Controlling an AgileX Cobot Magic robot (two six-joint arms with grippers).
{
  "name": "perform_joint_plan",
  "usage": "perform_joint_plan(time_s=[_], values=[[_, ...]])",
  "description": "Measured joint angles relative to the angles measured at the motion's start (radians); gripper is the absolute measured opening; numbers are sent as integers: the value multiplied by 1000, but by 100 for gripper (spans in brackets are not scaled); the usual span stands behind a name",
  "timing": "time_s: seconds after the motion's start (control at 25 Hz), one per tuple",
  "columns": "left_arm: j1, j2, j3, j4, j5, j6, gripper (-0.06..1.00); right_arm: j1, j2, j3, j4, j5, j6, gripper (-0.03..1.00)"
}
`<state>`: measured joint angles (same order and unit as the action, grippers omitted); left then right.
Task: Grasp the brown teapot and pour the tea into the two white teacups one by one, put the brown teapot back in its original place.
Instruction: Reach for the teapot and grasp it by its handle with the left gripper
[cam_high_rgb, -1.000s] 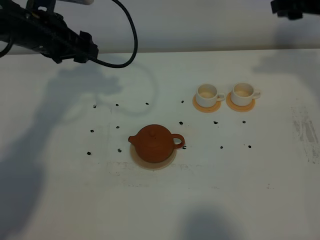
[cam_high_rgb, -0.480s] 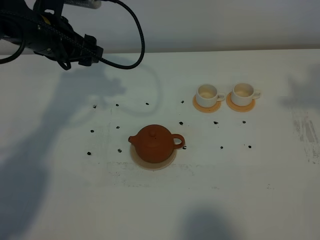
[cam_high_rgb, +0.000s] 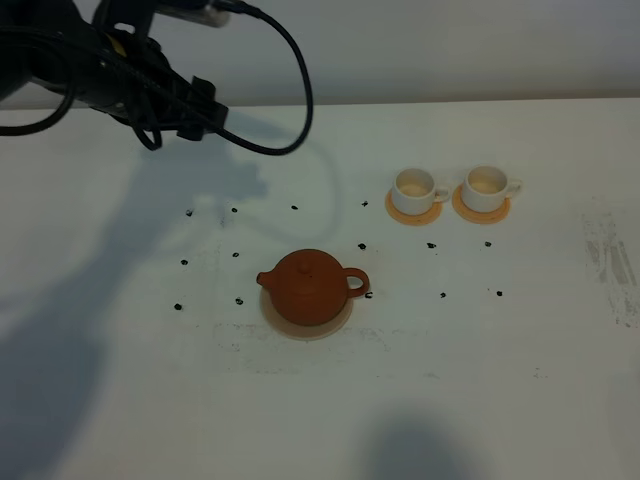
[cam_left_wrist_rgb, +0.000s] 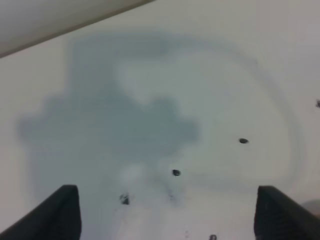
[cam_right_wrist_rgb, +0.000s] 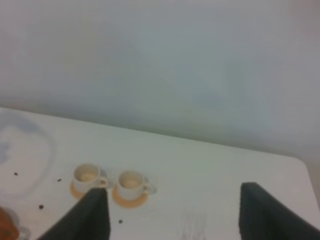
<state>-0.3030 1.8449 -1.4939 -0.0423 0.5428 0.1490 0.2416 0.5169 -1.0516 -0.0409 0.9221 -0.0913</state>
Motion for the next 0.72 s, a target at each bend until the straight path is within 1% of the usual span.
perform_joint_plan(time_s=[0.12, 0.24, 0.36, 0.56, 0.72], values=[[-50, 0, 0, 42, 0, 0, 67, 0, -108, 60, -4, 37, 16, 58], [-102, 0, 0, 66, 2, 0, 67, 0, -198, 116, -5, 81, 32, 58], [-147, 0, 0, 90, 6, 0, 67, 0, -277, 173, -5, 103, 46, 58], [-198, 0, 0, 92, 21, 0, 67, 0, -391, 291, -5, 127, 72, 58], [-217, 0, 0, 93, 28, 0, 67, 0, -484, 404, -5, 129, 78, 56]])
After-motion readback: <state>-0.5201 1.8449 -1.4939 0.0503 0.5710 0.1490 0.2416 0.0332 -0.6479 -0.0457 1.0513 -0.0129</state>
